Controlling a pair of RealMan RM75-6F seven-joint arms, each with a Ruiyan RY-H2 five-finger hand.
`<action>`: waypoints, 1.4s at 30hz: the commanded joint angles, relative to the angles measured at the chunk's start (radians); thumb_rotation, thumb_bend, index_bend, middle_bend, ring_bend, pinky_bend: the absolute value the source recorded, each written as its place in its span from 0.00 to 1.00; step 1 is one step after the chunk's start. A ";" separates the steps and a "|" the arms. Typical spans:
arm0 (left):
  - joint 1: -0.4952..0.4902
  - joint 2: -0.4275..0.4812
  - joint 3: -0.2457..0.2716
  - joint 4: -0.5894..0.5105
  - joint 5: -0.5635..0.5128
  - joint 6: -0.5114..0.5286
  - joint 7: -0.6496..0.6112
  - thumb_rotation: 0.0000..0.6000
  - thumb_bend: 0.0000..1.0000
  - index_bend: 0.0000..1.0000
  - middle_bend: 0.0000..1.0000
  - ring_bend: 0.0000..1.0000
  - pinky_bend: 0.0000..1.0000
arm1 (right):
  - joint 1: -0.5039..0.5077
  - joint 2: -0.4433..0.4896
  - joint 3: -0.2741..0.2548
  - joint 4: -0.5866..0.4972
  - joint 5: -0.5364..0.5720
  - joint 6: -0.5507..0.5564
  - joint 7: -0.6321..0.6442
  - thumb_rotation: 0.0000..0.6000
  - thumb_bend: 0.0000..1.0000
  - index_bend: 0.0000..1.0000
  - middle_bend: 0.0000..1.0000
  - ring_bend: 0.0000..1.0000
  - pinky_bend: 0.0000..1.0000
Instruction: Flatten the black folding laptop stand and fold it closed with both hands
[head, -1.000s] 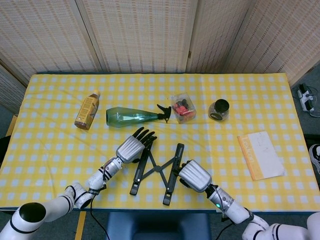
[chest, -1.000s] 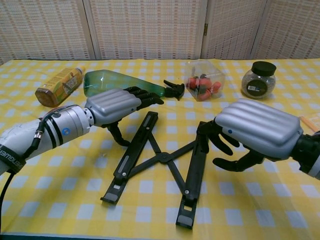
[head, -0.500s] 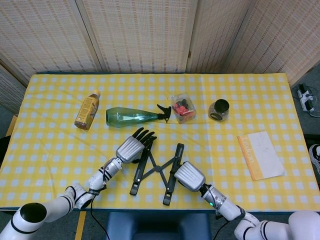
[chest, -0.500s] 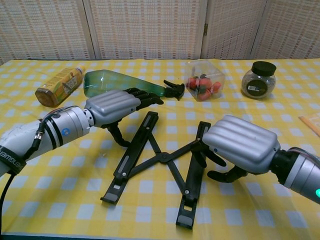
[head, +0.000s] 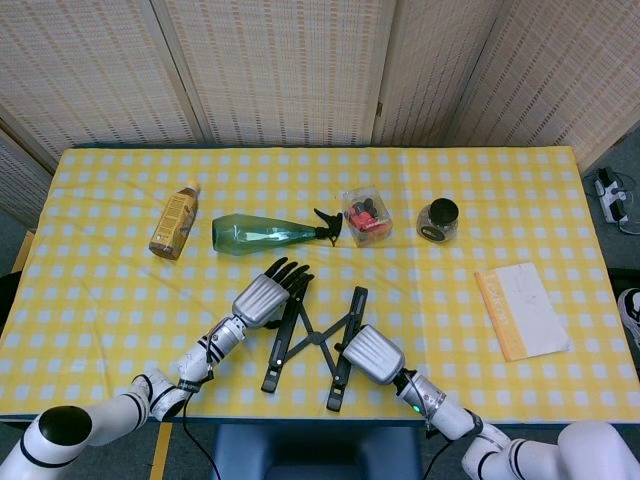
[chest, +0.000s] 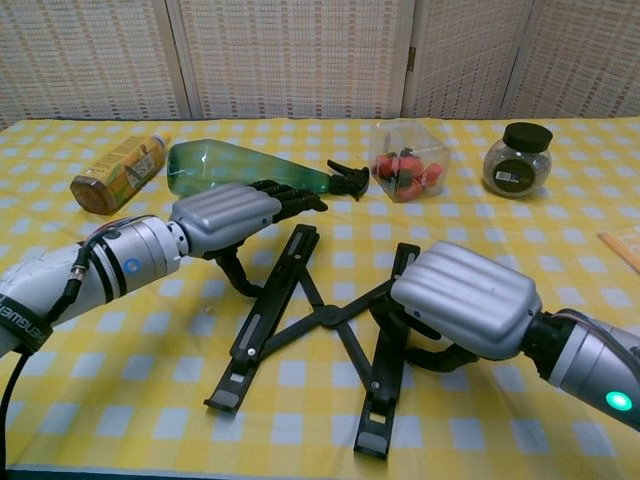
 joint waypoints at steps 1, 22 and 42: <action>0.000 0.003 0.000 -0.006 -0.002 -0.001 0.001 1.00 0.14 0.00 0.06 0.00 0.00 | 0.005 -0.011 -0.004 0.015 -0.005 0.002 -0.005 1.00 0.33 0.60 0.79 0.74 0.80; 0.000 0.022 0.007 -0.102 0.001 -0.002 -0.005 1.00 0.14 0.00 0.06 0.00 0.00 | 0.040 -0.110 0.015 0.091 -0.015 0.036 -0.032 1.00 0.33 0.60 0.79 0.74 0.80; 0.052 0.128 -0.021 -0.219 -0.061 0.020 0.021 1.00 0.14 0.00 0.05 0.00 0.00 | 0.148 0.097 0.037 -0.256 0.054 -0.187 -0.160 1.00 0.33 0.08 0.27 0.32 0.35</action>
